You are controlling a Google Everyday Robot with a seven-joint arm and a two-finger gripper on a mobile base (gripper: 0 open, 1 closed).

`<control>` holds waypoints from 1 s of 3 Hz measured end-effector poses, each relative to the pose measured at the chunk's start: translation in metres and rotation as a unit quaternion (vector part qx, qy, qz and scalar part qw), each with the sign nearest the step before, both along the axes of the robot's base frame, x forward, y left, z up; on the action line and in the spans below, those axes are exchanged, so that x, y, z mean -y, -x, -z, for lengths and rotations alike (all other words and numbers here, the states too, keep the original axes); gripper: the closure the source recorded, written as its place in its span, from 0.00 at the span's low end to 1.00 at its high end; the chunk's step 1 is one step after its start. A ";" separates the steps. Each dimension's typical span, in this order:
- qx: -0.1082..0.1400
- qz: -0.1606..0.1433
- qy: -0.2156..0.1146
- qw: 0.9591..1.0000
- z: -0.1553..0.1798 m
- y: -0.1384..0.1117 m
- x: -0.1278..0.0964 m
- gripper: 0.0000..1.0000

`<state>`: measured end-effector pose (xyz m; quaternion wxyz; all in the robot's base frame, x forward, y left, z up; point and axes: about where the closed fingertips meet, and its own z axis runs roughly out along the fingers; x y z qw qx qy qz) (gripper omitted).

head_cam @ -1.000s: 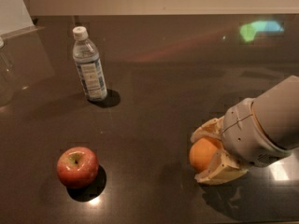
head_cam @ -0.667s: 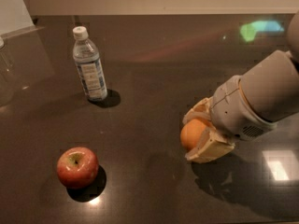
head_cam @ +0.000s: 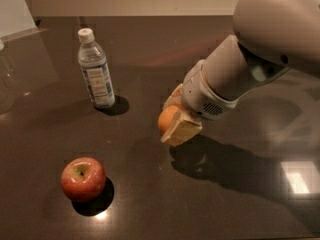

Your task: Move orange near blue plastic bottle

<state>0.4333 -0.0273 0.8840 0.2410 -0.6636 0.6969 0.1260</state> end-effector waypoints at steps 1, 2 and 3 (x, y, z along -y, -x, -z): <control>-0.001 0.006 -0.009 1.000 0.008 -0.028 -0.031 1.00; -0.004 0.013 -0.018 1.000 0.012 -0.056 -0.060 1.00; -0.009 0.016 -0.031 0.999 0.012 -0.081 -0.085 1.00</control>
Offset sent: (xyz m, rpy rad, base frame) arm 0.0923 0.0946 -0.0199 0.0612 0.0237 -0.0512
